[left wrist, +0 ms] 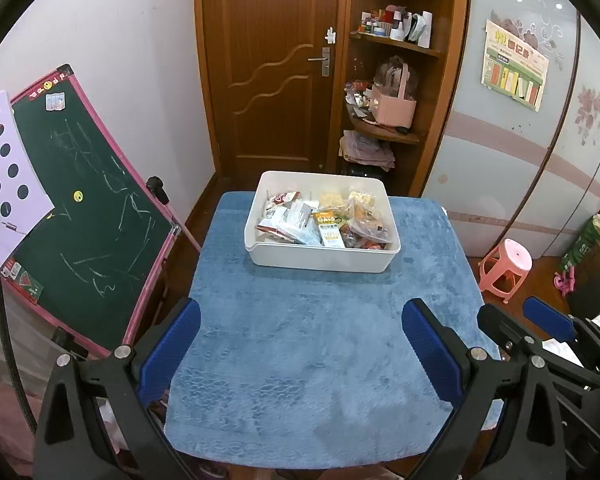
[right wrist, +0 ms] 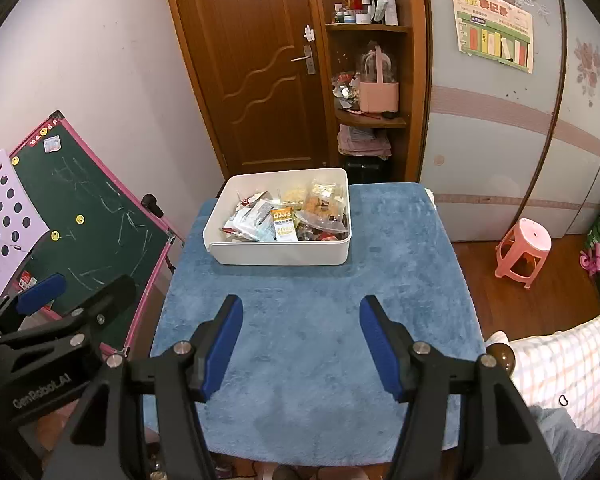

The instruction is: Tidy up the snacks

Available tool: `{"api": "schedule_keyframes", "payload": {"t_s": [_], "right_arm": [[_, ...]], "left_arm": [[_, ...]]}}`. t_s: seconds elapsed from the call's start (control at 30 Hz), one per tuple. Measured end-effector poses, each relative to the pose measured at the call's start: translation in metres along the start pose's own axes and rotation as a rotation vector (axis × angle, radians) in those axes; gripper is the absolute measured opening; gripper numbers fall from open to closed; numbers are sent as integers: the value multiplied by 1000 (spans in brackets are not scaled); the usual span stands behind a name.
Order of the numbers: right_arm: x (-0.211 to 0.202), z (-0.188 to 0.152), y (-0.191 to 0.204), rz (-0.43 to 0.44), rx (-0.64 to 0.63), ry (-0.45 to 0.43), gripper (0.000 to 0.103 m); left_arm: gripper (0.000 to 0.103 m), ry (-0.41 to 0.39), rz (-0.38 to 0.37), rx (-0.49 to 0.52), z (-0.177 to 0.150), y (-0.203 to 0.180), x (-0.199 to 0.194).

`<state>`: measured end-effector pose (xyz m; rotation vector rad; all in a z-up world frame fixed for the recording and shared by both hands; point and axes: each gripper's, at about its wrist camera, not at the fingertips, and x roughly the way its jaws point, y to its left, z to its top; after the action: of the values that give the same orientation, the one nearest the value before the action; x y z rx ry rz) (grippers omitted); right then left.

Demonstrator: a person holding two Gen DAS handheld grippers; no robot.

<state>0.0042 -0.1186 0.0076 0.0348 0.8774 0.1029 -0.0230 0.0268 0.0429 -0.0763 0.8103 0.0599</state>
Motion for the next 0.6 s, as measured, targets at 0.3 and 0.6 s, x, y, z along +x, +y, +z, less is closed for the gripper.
{"api": "schedule_keyframes", "payload": {"t_s": [0.3, 0.6], "right_arm": [[4, 1, -7, 8, 6, 14, 61], [6, -1, -10, 17, 8, 26, 61]], "left_arm": [[100, 21, 10, 2, 2, -4, 6], [100, 36, 23, 3, 0, -8, 9]]}}
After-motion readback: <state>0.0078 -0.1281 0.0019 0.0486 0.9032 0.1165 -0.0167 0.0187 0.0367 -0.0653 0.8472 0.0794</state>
